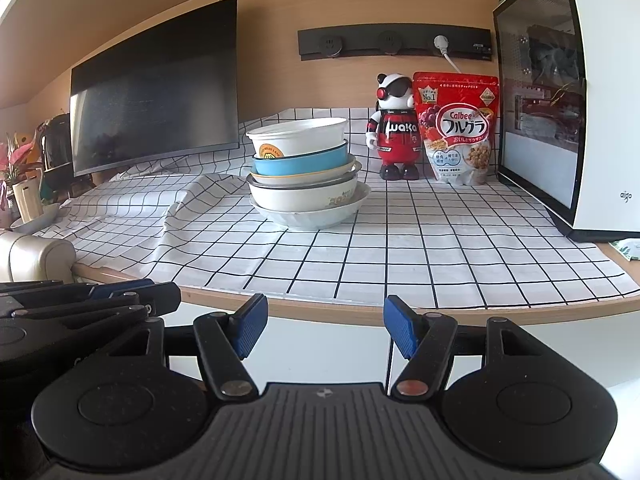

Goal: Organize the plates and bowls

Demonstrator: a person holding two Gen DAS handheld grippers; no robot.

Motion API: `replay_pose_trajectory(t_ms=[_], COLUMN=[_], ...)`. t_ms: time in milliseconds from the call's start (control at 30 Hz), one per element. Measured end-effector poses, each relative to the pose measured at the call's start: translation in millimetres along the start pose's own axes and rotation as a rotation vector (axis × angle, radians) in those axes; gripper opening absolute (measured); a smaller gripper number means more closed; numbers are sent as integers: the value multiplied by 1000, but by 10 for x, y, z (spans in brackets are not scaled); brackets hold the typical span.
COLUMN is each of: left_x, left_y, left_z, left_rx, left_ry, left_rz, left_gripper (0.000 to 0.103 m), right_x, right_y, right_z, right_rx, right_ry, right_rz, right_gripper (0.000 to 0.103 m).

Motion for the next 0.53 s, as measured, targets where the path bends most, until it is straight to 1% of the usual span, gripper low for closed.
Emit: replay_pose_trajectory(t_ms=[233, 500, 533], left_x=[24, 82, 89], left_y=[-4, -30, -24], left_z=[6, -15, -12], left_rx=[3, 13, 14], left_ry=[-2, 13, 13], left_rz=[0, -6, 5], left_gripper=[18, 18, 17], right_x=[15, 79, 87], right_y=[-12, -48, -54], right_z=[0, -12, -8], right_rx=[2, 3, 5], right_ry=[1, 12, 14], right_rz=[2, 5, 4], right_gripper=[65, 65, 65])
Point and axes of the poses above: each gripper's, at about its wrist camera, not at the fingertips, and x roughly the way its jaws point, y to its left, z to its top, the point moved 8 cm from there along x, roughly the way its jaws point, and after that the axes turned 1 degree about z, right-handed, at the moved point
